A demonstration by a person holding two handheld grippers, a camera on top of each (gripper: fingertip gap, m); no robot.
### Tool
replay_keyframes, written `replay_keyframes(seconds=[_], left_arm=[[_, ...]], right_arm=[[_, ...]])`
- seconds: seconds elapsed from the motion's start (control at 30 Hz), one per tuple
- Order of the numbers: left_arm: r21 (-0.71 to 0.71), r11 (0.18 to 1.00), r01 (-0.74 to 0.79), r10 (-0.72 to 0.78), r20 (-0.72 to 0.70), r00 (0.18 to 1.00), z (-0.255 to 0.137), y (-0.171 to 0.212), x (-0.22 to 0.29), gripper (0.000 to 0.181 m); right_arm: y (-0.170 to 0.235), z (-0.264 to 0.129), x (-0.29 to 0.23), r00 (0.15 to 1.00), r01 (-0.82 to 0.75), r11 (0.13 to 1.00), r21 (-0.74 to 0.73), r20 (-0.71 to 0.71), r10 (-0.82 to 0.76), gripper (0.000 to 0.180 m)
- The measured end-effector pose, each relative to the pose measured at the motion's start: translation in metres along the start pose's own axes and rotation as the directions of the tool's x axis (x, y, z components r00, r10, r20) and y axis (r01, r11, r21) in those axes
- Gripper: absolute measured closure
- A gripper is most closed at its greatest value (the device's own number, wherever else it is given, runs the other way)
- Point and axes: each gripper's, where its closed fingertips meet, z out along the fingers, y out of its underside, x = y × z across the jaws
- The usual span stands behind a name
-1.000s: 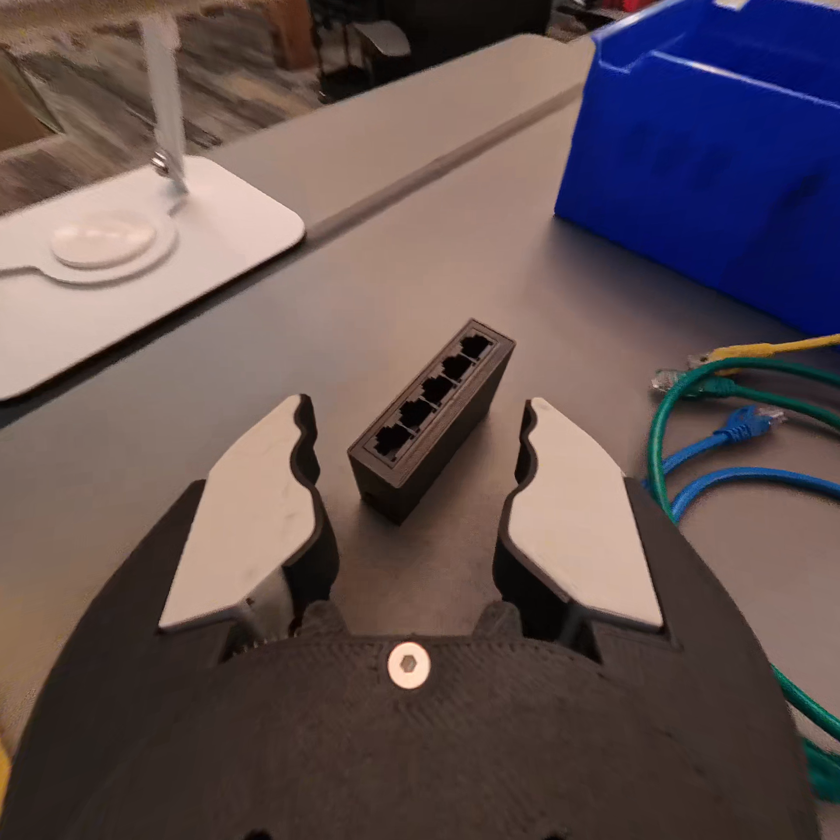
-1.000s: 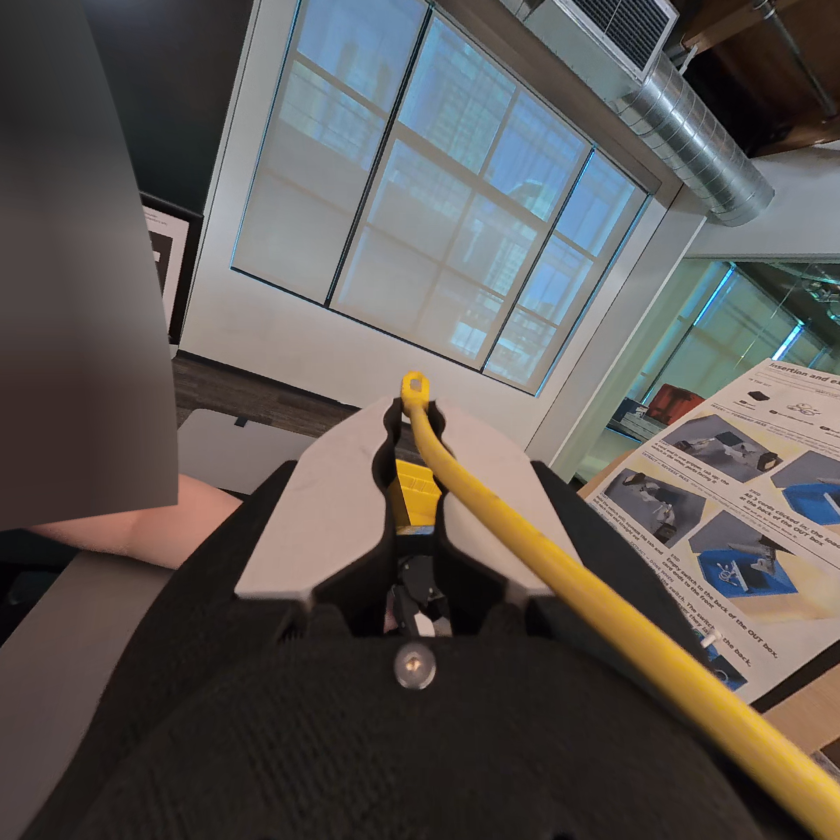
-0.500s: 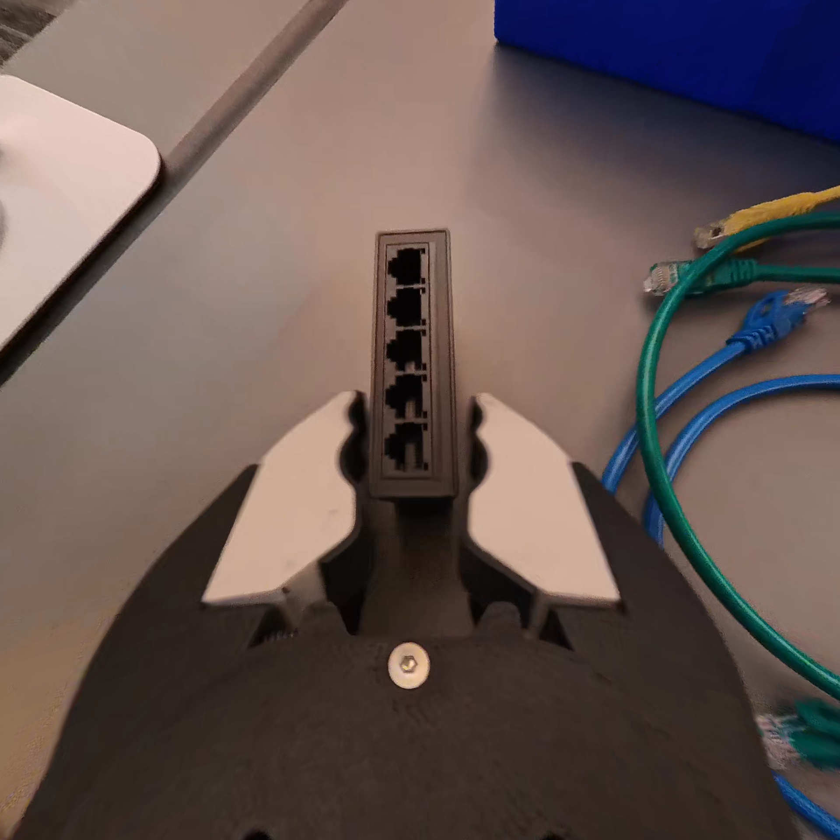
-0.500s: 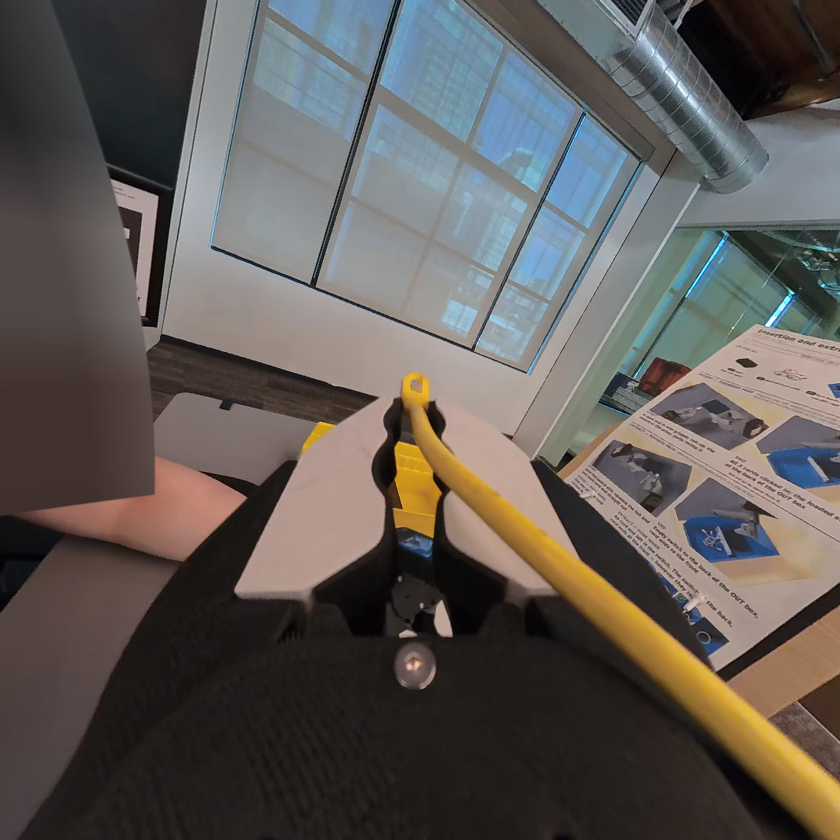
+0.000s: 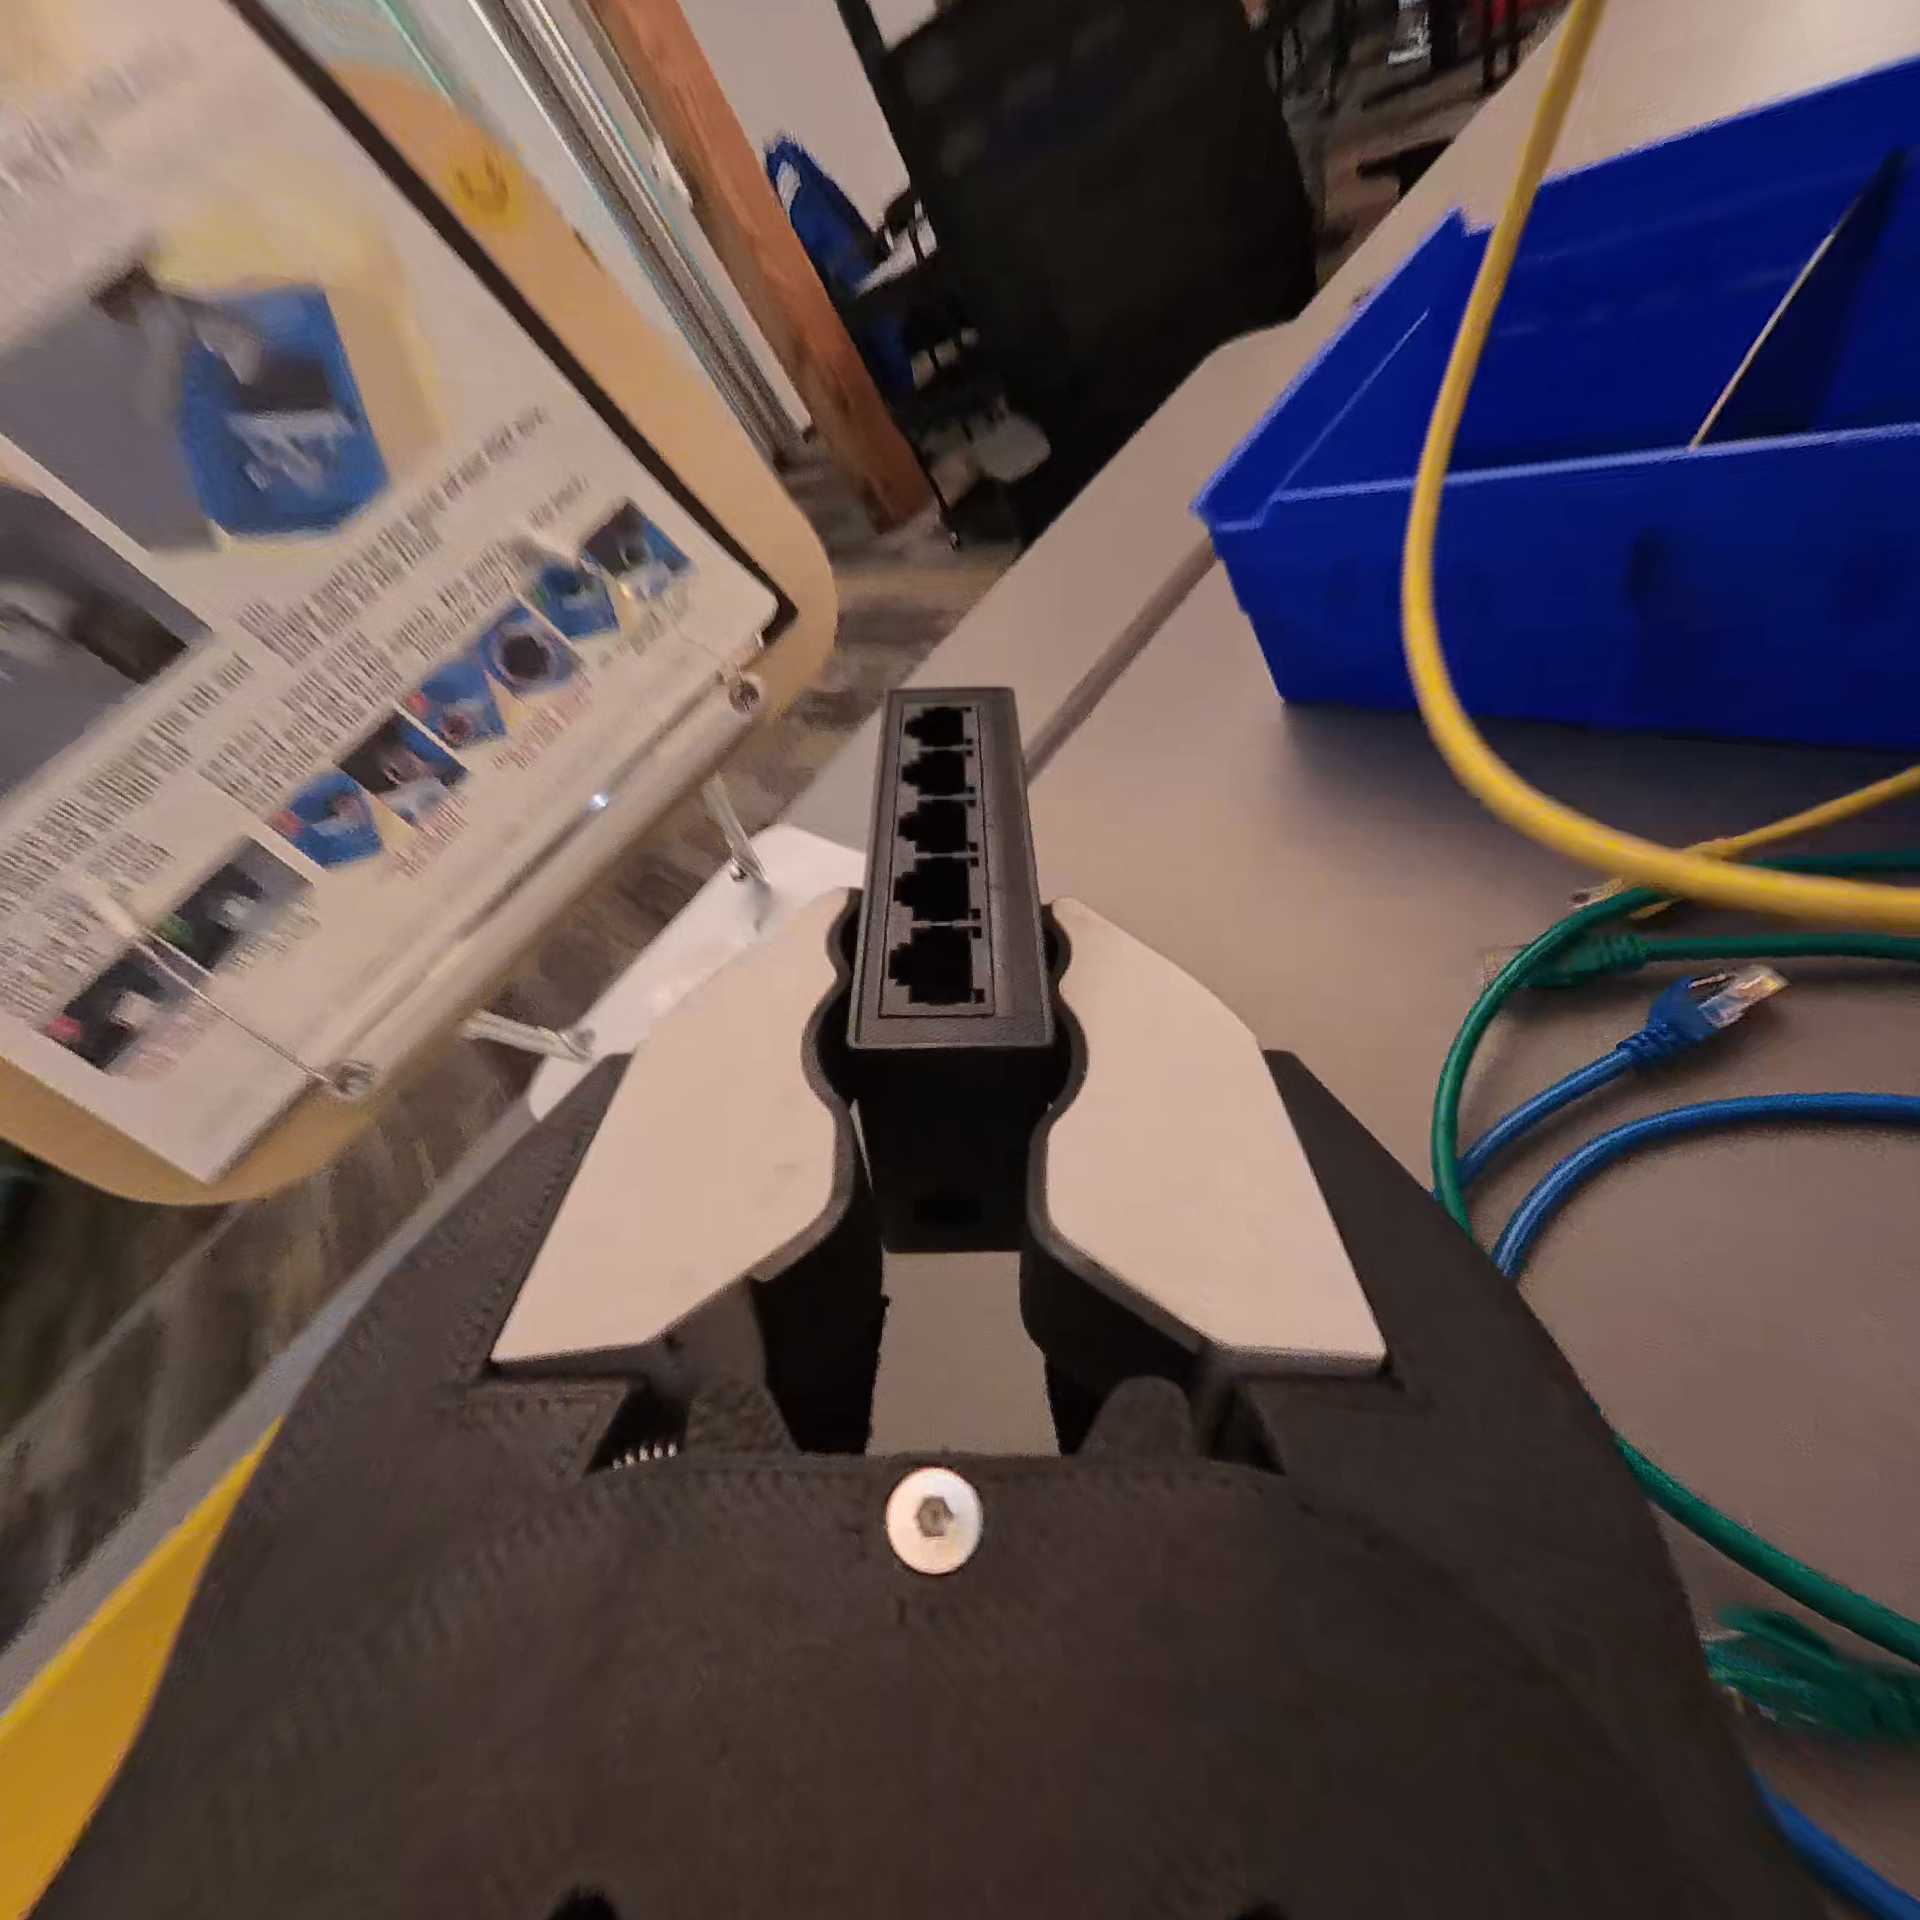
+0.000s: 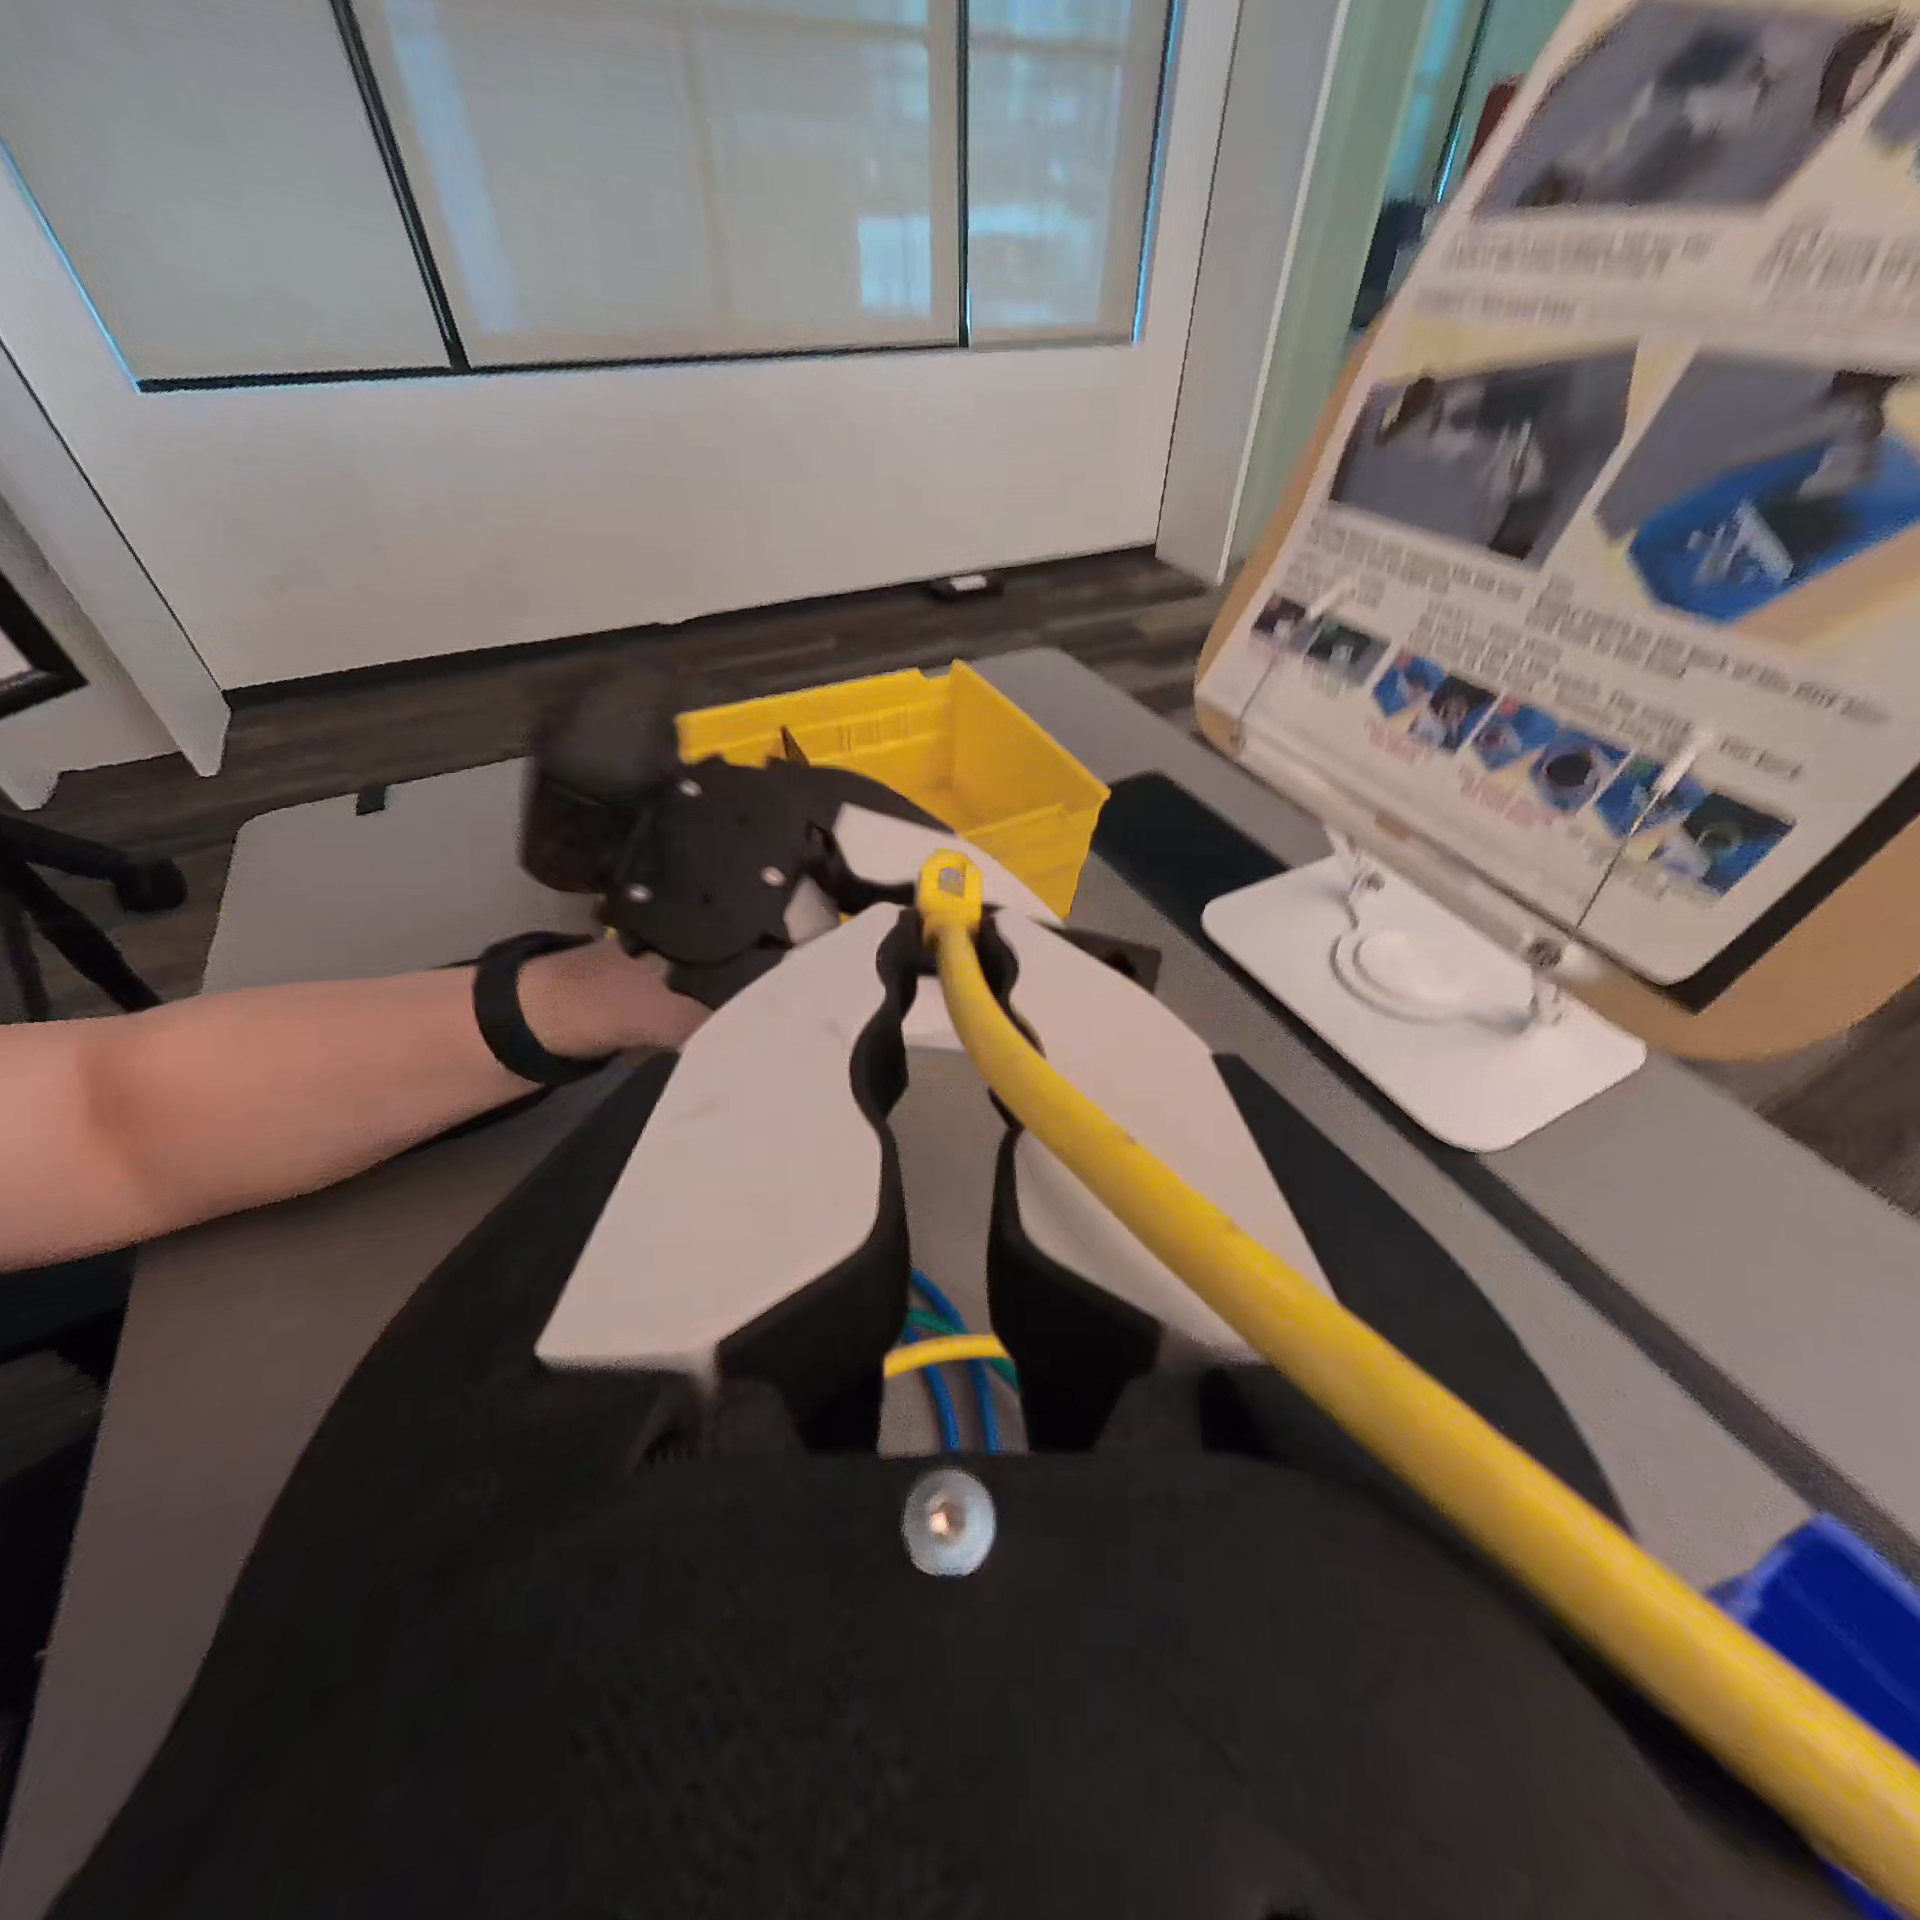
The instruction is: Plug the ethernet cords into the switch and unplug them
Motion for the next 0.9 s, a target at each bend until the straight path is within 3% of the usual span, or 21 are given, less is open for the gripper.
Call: replay_keyframes(seconds=[0.1,0.2,0.3,0.43,0.67,0.9], left_arm=[[0.019,0.995,-0.094,0.094,0.026,0.995,-0.011,-0.009,0.009,0.152],[0.007,0.999,-0.053,0.053,0.025,0.998,-0.016,0.008,0.023,0.152],[-0.006,1.0,0.002,-0.002,0.011,1.0,-0.023,0.026,0.031,0.153],[0.008,0.994,-0.112,0.111,0.101,0.989,-0.038,0.013,0.016,0.151],[0.045,0.935,-0.352,0.324,0.297,0.898,-0.067,-0.011,-0.004,0.152],[0.02,0.881,-0.473,0.422,0.416,0.805,-0.085,-0.018,-0.014,0.152]], right_arm=[[0.014,0.005,0.004,0.997,-0.079,0.994,-0.075,0.017,0.08,0.169],[0.025,0.008,0.01,0.993,-0.121,0.986,-0.117,0.002,0.122,0.169],[0.042,0.021,0.011,0.994,-0.11,0.976,-0.187,-0.012,0.11,0.169],[0.051,0.036,-0.004,0.996,-0.079,0.969,-0.233,0.011,0.084,0.169],[0.025,0.041,-0.025,0.989,0.132,0.986,-0.105,-0.054,-0.139,0.169],[0.015,0.048,-0.039,0.944,0.316,0.949,-0.009,-0.1,-0.315,0.168]])
